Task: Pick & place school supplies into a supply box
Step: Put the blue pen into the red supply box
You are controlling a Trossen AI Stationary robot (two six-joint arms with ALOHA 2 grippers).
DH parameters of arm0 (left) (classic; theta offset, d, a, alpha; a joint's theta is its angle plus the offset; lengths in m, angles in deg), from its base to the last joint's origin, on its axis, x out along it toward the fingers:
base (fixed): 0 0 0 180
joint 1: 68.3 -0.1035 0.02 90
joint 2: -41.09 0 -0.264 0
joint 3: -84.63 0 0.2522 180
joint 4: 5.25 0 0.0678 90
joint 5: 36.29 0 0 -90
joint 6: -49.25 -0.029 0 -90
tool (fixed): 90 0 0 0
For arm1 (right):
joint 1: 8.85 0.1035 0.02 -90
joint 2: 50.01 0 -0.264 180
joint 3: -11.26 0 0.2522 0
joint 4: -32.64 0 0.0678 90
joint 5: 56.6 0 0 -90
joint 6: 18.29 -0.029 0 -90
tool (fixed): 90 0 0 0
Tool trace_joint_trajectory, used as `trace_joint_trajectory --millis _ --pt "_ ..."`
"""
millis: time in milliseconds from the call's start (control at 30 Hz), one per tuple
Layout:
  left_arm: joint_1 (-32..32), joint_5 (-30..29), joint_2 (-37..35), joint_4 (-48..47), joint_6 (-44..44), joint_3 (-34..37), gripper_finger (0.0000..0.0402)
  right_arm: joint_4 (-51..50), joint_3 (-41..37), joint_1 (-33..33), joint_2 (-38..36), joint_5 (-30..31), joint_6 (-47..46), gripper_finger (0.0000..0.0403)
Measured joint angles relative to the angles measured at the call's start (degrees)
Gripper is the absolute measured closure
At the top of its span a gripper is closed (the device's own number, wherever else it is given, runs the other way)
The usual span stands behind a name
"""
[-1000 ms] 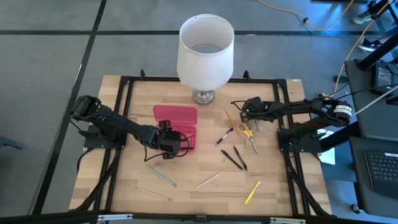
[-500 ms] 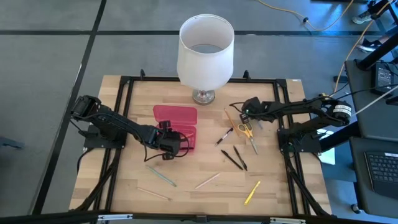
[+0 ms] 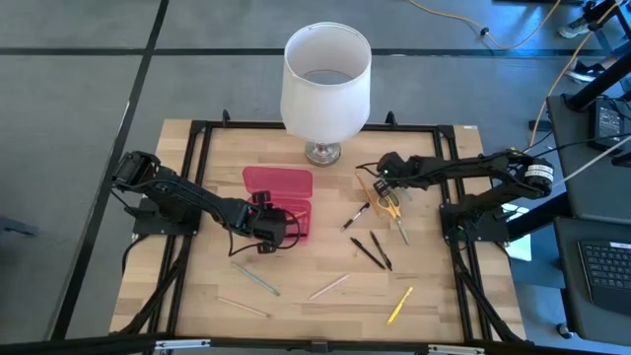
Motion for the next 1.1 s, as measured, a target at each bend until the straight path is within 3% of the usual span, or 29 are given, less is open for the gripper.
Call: trace_joint_trajectory --millis 267,400,833,1100 --pt "0.0 0.0 0.0 7.1 -0.4 0.0 0.0229 1.3 6.3 7.9 -0.1 -1.2 3.5 0.0357" --pt "0.0 0.0 0.0 11.6 -3.0 0.0 0.0228 6.6 8.9 13.3 -0.1 -2.5 7.1 0.0357" --pt "0.0 0.4 0.0 36.7 -19.8 0.0 0.0238 44.7 9.3 29.3 -0.2 -8.5 26.5 0.0357" --pt "0.0 7.9 0.0 48.1 -28.4 0.0 0.0237 65.5 9.3 35.0 -0.2 -19.6 39.1 0.0357"
